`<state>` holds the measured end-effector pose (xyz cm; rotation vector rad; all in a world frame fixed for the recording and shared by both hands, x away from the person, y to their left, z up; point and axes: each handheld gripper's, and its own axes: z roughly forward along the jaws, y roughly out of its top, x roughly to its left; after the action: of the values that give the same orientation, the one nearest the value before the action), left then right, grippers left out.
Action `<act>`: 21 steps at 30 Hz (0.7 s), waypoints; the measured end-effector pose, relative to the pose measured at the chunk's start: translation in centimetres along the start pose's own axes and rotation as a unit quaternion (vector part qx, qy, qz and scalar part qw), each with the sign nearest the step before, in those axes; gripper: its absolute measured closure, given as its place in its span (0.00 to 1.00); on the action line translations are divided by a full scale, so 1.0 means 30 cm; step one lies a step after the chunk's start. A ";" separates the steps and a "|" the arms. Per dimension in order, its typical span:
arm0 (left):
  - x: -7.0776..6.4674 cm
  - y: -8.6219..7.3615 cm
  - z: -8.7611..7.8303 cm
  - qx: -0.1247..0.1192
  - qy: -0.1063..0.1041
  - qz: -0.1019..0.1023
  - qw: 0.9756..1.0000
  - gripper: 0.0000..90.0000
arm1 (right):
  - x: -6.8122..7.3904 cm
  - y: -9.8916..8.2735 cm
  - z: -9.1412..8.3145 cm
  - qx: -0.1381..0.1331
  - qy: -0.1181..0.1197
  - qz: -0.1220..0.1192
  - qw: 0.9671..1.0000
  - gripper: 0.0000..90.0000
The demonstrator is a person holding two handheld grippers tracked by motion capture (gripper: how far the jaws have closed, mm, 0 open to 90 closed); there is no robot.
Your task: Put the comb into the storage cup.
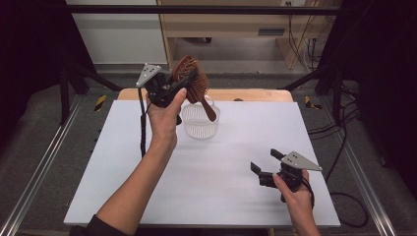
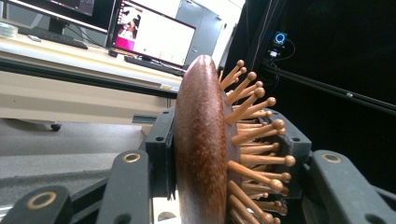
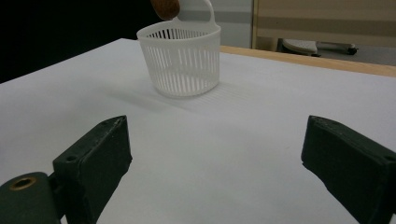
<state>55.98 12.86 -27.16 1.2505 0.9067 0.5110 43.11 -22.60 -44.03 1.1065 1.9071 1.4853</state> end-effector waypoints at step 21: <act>0.045 -0.029 0.048 -0.003 0.014 0.001 1.000 0.57 | -0.002 0.000 0.001 -0.004 0.004 -0.003 1.000 0.06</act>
<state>57.80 12.82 -28.33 1.2421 0.9257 0.5336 43.17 -22.63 -44.05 1.0917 1.9074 1.4950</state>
